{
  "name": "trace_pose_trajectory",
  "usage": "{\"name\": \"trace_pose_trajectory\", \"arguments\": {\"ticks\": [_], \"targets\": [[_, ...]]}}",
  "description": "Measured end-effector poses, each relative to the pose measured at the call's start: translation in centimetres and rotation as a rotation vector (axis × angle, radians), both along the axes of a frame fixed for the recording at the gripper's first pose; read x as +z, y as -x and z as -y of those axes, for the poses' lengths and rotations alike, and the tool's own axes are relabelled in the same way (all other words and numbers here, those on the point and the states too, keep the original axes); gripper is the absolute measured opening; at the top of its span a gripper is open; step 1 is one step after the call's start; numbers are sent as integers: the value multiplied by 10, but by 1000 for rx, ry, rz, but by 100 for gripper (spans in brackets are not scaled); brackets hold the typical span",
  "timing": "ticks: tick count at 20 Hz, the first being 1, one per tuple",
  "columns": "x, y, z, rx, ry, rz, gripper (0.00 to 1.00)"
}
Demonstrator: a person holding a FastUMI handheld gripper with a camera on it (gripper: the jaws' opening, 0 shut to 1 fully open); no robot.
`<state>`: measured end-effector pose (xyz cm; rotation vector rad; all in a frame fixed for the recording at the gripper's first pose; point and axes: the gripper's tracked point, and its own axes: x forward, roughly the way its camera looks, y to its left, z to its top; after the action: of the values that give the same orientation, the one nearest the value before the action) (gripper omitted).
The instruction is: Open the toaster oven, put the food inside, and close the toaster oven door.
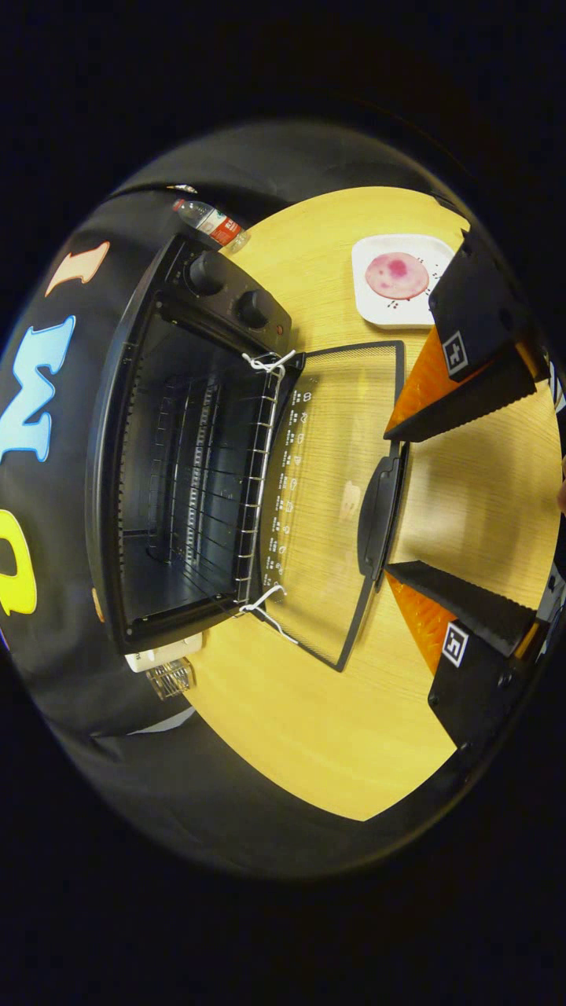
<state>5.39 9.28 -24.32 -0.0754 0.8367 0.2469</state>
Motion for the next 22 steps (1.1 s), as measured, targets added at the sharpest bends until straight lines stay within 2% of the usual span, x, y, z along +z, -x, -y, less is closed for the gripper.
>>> {"name": "trace_pose_trajectory", "arguments": {"ticks": [7, 18, 22], "targets": [[24, 19, 33, -3, -12, 24, 97], [57, 51, 175, -152, 100, 61, 97], [55, 58, 203, -202, 60, 27, 97]]}}
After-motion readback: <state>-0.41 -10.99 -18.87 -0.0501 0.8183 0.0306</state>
